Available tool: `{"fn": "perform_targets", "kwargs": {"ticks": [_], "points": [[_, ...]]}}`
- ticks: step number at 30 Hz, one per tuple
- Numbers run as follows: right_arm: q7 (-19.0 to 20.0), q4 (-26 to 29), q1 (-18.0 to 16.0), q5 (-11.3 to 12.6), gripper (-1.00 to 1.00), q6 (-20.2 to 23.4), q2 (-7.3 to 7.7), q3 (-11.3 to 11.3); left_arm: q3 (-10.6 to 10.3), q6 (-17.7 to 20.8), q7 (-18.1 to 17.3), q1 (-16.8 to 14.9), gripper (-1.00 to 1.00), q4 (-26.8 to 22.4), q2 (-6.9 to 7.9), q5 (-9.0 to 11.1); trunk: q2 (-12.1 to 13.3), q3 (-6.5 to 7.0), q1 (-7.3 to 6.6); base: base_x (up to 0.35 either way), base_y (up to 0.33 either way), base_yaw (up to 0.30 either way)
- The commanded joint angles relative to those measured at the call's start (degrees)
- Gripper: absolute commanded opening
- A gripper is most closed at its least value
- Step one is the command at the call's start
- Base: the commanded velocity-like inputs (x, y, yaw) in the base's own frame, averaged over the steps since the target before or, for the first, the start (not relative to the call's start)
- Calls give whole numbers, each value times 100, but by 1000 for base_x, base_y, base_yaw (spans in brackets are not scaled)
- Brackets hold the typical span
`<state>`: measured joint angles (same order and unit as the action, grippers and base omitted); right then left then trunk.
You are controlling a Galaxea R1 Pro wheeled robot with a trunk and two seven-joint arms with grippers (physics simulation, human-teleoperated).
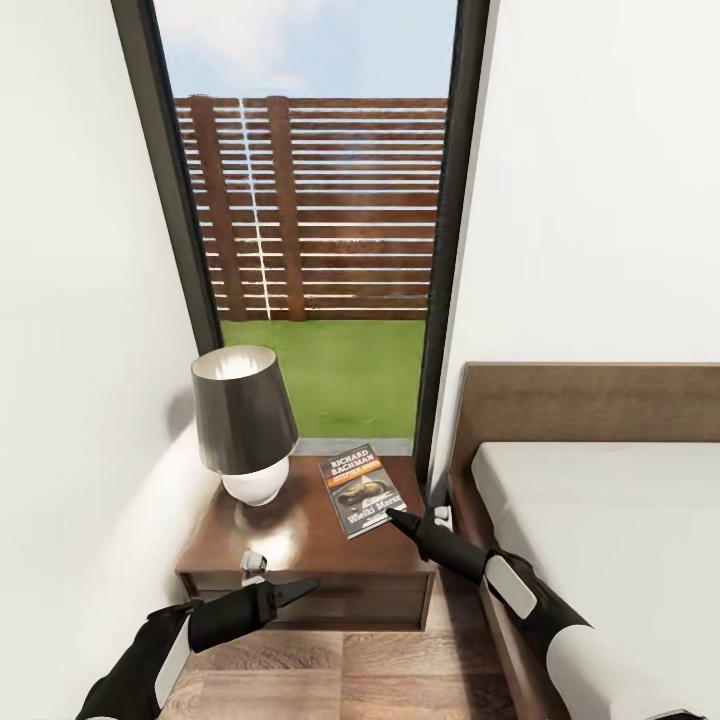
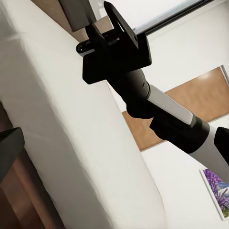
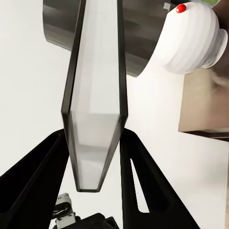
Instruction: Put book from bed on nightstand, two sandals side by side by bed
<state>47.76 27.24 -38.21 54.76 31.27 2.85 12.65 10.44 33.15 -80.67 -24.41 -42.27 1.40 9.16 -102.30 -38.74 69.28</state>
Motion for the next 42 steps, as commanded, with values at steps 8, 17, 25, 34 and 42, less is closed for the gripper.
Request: {"fn": "perform_targets", "kwargs": {"ticks": [8, 17, 25, 34, 42], "points": [[-5, -1, -5, 61, -100, 37, 5, 26, 2, 60, -13, -3, 100, 0, 0, 7, -324, -149, 175, 0, 0, 0], [-3, 0, -4, 61, -100, 37, 5, 26, 2, 60, -10, -3, 100, 0, -5, 7, -685, -311, 373, 0, 0, 0], [-3, 0, -5, 61, -100, 37, 5, 23, 0, 60, -10, -3, 100, 0, -8, 7, -1005, -454, 548, 0, 0, 0], [-3, 0, -4, 61, -100, 37, 5, 23, 1, 60, -10, -3, 100, 0, -9, 7, -1366, -616, 746, 0, 0, 0], [-3, 0, -4, 61, -100, 37, 5, 24, 2, 60, -10, -3, 100, 0, -9, 7, -1687, -760, 922, 0, 0, 0]]}}
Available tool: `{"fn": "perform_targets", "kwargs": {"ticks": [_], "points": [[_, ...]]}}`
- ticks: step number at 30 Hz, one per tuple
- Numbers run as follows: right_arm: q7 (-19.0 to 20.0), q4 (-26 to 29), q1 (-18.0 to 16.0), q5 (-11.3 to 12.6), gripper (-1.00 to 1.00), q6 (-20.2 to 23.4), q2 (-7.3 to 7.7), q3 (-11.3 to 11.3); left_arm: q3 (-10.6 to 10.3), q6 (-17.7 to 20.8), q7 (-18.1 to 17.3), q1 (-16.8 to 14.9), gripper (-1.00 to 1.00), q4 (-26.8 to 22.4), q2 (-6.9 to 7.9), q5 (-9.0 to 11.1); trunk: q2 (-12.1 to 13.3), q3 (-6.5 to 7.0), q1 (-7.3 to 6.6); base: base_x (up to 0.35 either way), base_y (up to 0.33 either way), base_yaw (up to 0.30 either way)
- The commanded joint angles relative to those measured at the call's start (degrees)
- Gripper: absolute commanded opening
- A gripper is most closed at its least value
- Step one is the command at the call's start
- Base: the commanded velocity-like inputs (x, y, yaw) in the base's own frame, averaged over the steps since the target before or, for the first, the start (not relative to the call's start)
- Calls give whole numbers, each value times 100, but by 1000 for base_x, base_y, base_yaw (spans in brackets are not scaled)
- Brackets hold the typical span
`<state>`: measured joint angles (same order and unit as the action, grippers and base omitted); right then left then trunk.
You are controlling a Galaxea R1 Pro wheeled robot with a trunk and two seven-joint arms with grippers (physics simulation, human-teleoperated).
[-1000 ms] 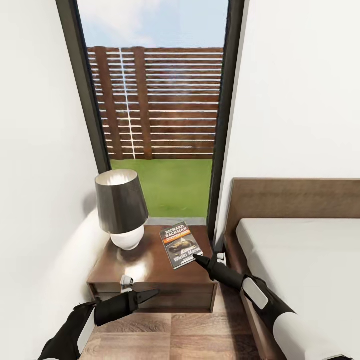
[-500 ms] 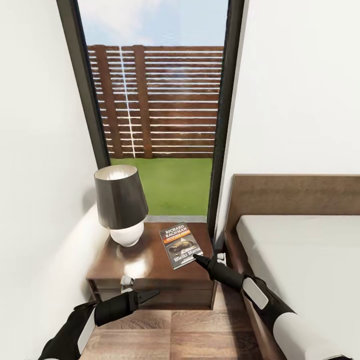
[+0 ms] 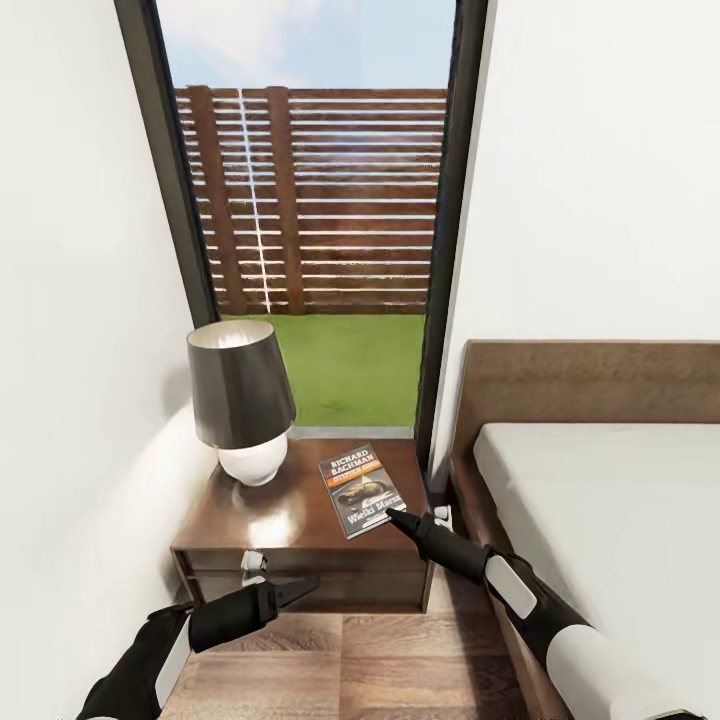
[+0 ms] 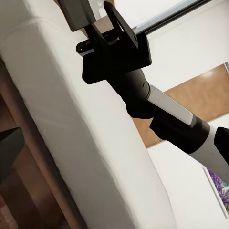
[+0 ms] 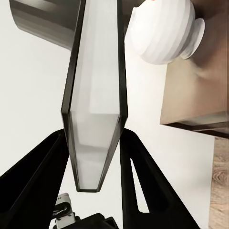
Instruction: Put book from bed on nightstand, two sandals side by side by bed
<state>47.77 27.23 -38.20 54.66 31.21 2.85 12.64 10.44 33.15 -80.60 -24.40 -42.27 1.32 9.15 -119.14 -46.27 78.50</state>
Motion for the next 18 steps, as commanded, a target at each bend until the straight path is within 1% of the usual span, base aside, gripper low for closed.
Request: {"fn": "perform_targets", "kwargs": {"ticks": [1, 2, 11, 18], "points": [[-4, 0, -4, 71, -100, 43, 6, 25, 2, 60, -16, -3, 100, 0, 0, 8, -44, -24, 22, 0, 0, 0], [-4, -1, -5, 71, -100, 43, 6, 24, 2, 60, -16, -3, 100, 0, 0, 8, -84, -42, 44, 0, 0, 0], [-4, 0, -3, 71, -100, 43, 5, 26, 0, 60, -17, -3, 100, 1, 4, 8, -84, -42, 44, 8, 0, 0], [-4, 1, -5, 71, -100, 43, 4, 25, 2, 60, -17, -3, 100, 3, 1, 8, -84, -42, 44, 253, 0, 0]]}}
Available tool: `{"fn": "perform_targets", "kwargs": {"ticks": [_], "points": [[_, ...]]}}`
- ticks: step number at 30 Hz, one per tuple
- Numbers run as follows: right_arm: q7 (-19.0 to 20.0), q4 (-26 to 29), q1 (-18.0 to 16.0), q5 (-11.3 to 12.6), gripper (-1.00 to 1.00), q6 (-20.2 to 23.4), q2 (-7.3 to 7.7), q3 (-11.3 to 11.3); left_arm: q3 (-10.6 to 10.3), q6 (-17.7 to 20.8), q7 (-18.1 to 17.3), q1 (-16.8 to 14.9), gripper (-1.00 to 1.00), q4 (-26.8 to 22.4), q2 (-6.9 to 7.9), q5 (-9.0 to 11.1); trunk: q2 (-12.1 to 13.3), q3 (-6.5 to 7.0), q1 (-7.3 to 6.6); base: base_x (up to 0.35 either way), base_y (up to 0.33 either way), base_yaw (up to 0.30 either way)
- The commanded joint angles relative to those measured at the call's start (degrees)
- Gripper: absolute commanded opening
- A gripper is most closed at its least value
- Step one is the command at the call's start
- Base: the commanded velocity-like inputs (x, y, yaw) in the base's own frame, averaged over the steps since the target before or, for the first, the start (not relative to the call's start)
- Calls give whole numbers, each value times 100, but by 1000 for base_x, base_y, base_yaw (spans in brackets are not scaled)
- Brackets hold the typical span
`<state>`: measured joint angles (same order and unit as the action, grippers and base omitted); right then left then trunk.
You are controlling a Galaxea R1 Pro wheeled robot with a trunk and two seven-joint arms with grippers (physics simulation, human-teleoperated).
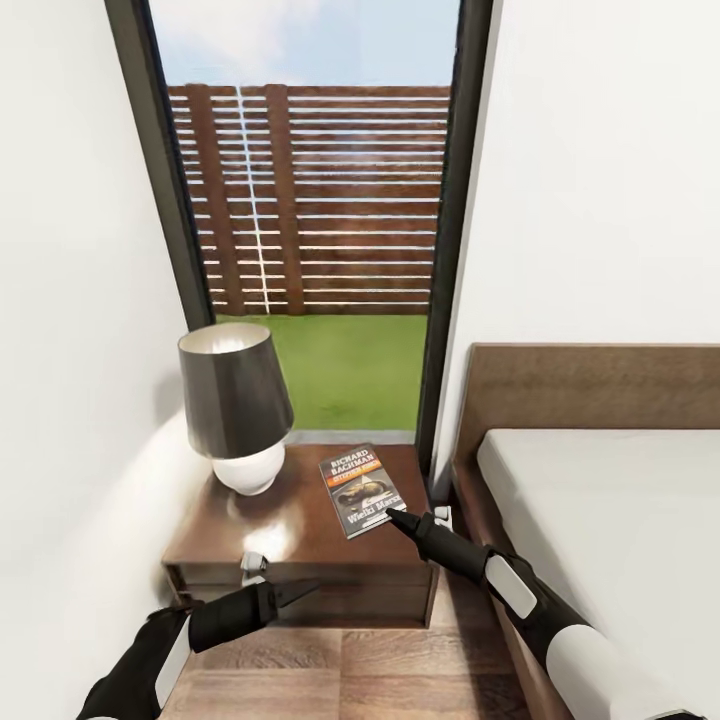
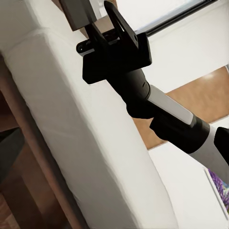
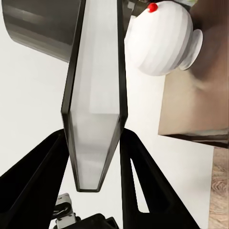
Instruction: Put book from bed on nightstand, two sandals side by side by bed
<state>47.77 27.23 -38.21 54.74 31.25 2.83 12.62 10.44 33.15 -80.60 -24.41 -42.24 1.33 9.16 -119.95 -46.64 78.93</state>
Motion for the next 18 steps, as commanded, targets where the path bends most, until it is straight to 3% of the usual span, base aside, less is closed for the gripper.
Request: {"fn": "perform_targets", "kwargs": {"ticks": [1, 8, 18], "points": [[-4, 1, -5, 63, -100, 39, 6, 28, 2, 60, -15, -3, 100, -1, -1, 7, -2, -6, 1, 110, 0, 0], [-4, 1, -5, 63, -100, 39, 7, 28, -2, 60, -11, -3, 100, -2, -1, 7, -2, -6, 1, 42, 0, 0], [-4, 1, -3, 63, -100, 39, 6, 26, -4, 60, -11, -2, 100, -3, -1, 7, -2, -6, 1, 295, 0, 0]]}}
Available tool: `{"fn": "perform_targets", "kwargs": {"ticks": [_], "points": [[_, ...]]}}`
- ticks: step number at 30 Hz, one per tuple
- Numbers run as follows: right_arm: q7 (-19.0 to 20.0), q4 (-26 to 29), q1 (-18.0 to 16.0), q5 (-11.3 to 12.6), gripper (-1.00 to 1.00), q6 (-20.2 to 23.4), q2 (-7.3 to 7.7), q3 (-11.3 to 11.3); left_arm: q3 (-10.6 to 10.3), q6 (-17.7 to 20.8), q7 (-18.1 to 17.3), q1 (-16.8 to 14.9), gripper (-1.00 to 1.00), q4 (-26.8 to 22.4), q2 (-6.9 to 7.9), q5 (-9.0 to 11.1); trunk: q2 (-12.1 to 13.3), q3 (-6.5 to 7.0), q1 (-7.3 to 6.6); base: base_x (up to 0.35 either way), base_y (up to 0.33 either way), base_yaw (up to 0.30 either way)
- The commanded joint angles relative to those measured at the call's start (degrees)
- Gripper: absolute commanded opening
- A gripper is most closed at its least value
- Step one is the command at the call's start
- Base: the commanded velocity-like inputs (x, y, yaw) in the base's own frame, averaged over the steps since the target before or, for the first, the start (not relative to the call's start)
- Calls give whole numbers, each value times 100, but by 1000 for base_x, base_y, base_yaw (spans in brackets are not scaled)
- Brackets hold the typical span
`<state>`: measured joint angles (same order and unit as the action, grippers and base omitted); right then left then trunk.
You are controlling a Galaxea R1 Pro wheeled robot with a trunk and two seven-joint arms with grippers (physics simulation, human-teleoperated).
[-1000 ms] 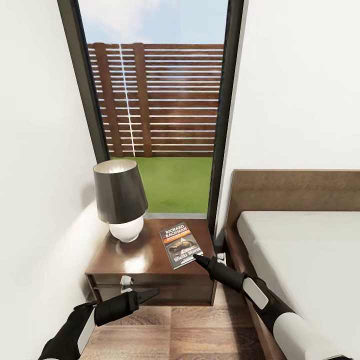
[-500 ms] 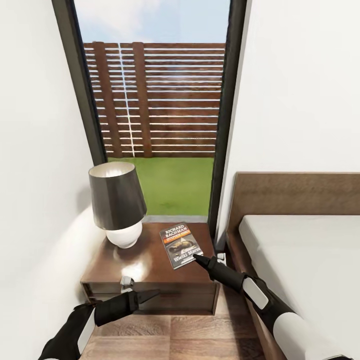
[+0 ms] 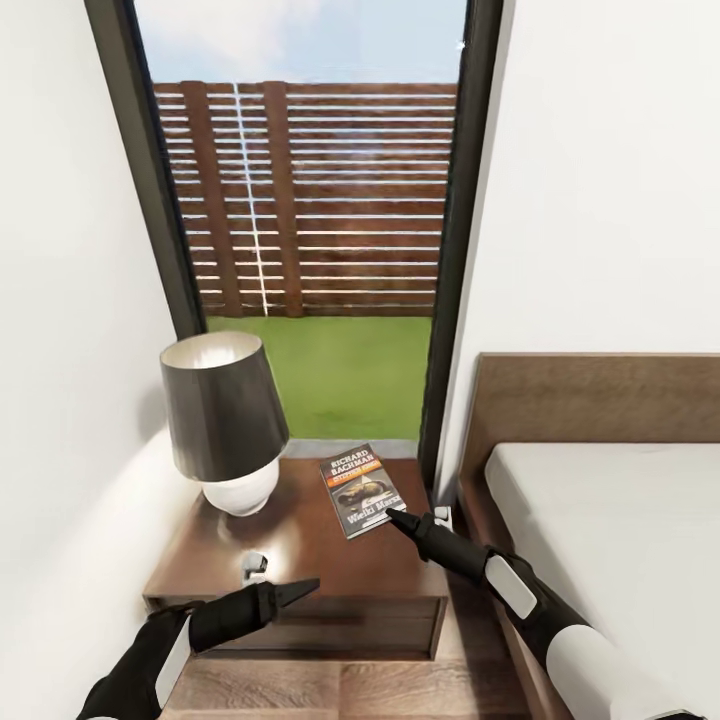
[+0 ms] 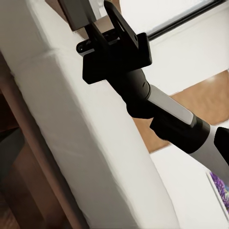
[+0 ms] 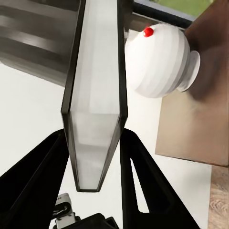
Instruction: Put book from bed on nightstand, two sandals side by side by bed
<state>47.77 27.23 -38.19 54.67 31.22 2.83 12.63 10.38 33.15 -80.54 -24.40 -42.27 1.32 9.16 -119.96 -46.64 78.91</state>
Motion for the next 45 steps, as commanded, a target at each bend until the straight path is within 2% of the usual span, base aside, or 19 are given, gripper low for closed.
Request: {"fn": "perform_targets", "kwargs": {"ticks": [1, 17, 26, 45], "points": [[-4, 1, -4, 70, -100, 42, 6, 26, 1, 60, -16, -3, 100, 0, 0, 7, -2, -6, 2, 324, 0, 0], [-4, 1, -4, 70, -100, 42, 3, 28, 6, 53, -20, -1, 100, 2, 0, 7, -2, -6, 2, 158, 0, 0], [-4, 1, -5, 70, -100, 42, 1, 29, 4, 60, -23, -1, 100, 1, 0, 7, -2, -6, 2, 29, 0, 0], [-4, 1, -5, 70, -100, 42, 1, 25, 0, 60, -17, 5, 100, 0, 0, 7, -764, -347, 420, 0, 0, 0]]}}
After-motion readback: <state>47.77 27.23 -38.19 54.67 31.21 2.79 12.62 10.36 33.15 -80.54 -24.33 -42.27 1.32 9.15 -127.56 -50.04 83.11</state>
